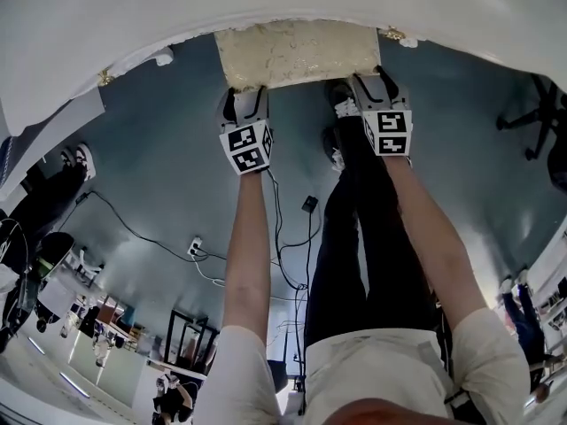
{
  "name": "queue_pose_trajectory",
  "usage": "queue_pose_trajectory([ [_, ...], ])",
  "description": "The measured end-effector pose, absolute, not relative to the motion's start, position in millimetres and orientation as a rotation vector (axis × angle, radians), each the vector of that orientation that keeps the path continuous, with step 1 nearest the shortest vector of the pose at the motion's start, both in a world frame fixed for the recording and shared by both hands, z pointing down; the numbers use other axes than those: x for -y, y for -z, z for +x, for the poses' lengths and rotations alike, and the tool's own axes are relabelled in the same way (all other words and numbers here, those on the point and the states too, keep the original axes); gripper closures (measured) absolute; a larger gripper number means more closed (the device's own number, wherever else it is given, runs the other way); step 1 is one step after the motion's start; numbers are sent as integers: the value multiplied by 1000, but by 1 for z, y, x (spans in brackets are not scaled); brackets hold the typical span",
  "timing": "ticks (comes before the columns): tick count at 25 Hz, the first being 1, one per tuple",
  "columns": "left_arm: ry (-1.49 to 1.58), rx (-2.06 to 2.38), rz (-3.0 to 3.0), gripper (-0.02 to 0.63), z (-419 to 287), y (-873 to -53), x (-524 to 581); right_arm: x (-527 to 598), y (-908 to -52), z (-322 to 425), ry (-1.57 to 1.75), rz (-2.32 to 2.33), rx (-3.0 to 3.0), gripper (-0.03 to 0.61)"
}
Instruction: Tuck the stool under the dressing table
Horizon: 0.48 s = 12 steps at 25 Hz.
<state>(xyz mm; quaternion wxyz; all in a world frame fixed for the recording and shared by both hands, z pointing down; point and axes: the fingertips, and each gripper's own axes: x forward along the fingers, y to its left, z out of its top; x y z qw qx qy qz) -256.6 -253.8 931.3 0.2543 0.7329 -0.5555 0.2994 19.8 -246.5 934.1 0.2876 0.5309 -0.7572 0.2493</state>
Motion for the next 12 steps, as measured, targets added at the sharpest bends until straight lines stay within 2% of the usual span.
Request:
queue_pose_trajectory([
  [12,-771,1517,2006,302,-261,-932,286,278,-934,15,-657,1436,2019,328],
])
